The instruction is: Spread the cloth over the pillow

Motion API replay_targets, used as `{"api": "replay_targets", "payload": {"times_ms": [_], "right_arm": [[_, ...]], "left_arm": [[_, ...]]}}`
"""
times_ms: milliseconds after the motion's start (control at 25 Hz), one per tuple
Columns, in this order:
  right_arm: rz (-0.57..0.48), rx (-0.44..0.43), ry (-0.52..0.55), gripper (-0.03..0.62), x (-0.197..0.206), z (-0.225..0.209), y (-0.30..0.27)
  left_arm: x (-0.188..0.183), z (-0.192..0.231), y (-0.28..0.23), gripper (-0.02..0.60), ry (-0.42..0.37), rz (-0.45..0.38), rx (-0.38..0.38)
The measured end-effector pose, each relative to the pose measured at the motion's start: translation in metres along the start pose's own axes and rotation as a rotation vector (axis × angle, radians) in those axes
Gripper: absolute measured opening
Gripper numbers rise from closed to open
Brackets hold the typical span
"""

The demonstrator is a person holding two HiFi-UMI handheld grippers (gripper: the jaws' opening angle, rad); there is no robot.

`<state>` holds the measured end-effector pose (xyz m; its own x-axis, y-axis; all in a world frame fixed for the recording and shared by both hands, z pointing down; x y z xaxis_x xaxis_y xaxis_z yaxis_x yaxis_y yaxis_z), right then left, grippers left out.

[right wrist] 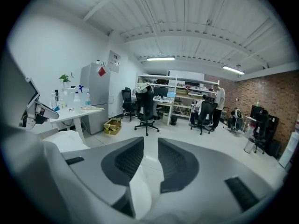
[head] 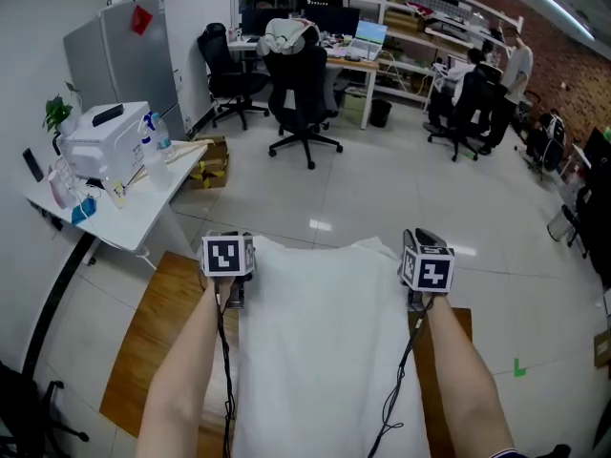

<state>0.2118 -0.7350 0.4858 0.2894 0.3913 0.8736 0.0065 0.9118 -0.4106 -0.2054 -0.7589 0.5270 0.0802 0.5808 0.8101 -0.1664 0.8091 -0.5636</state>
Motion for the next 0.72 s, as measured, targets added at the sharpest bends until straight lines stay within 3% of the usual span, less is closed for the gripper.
{"api": "replay_targets", "payload": {"times_ms": [280,560,720], "right_arm": [[-0.035,-0.049,-0.021,0.066,-0.004,0.009,0.055],[-0.114,-0.143,-0.04,0.035,-0.009,0.027,0.136],[-0.169,-0.157,-0.043,0.003,-0.015,0.038,0.185]], "left_arm": [[0.011,-0.023,0.056,0.103,-0.017,-0.031,0.027],[0.006,-0.066,0.148,0.066,-0.029,-0.174,0.069],[0.019,-0.087,0.197,0.066,-0.037,-0.202,0.095]]}}
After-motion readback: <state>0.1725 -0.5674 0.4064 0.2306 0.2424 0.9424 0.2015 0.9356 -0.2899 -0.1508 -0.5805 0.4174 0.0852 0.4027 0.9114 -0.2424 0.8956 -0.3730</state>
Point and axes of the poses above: the fingertips, and each gripper's own axes: y backward along the fingers, z to its left, x out of its underside, the point moved 4 cm from there along y, backward along the fingers, and after that the axes turned 7 degrees about y, right-handed, at the moved point
